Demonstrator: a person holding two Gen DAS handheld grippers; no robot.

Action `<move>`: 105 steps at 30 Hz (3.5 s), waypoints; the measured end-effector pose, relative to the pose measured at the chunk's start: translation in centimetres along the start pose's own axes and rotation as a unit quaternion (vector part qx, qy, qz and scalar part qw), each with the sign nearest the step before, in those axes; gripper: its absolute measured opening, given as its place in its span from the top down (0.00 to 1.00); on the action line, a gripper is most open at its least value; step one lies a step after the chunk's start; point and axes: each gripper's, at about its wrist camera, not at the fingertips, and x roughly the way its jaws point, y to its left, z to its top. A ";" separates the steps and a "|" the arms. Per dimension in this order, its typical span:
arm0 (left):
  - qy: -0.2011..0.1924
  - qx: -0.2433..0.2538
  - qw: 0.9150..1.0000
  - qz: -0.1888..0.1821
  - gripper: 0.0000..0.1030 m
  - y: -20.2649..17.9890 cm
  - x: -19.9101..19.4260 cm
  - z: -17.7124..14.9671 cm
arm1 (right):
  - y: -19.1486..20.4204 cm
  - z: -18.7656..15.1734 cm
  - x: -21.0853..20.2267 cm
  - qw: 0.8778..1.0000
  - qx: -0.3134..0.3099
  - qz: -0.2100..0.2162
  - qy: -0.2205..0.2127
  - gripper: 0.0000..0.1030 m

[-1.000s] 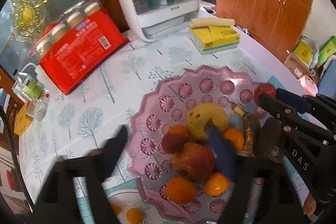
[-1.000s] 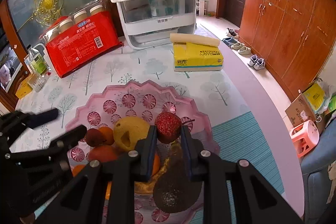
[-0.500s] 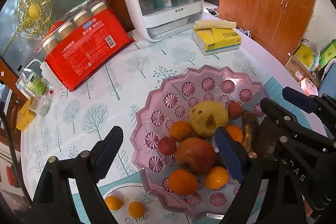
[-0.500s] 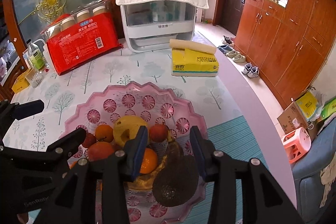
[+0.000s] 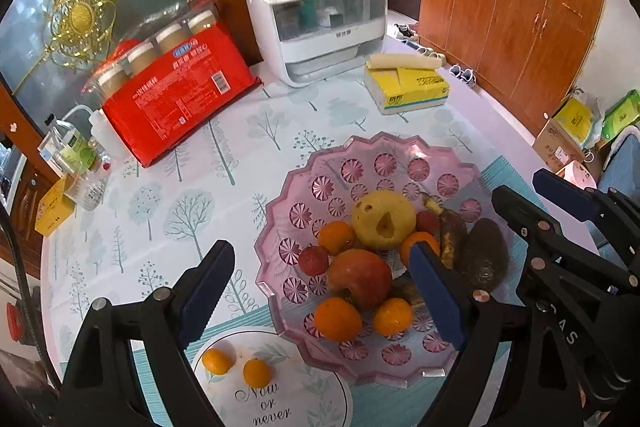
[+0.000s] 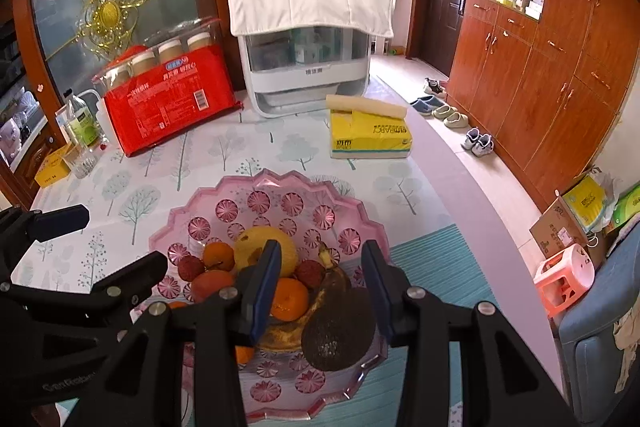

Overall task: Organize fruits
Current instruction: 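Move both open tools back toward the two oranges on the white plate, then grasp an orange on the plate with the right tool while the left tool grasps the other orange, then carry the orange with the right tool while the left tool carries its orange over the pink bowl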

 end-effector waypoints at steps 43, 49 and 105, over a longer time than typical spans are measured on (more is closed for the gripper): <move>-0.005 -0.015 0.998 0.053 0.14 16.2 -5.2 -10.7 | 14.5 -6.1 -5.8 0.993 -0.042 0.107 0.020 0.59; 0.036 -0.024 0.999 0.020 0.14 18.4 -0.4 -13.1 | 17.5 -8.4 -1.8 0.987 -0.035 0.139 0.076 0.59; 0.132 -0.031 0.983 -0.120 0.70 15.9 11.7 -16.0 | 20.1 -13.7 7.3 0.984 -0.046 0.115 0.128 0.73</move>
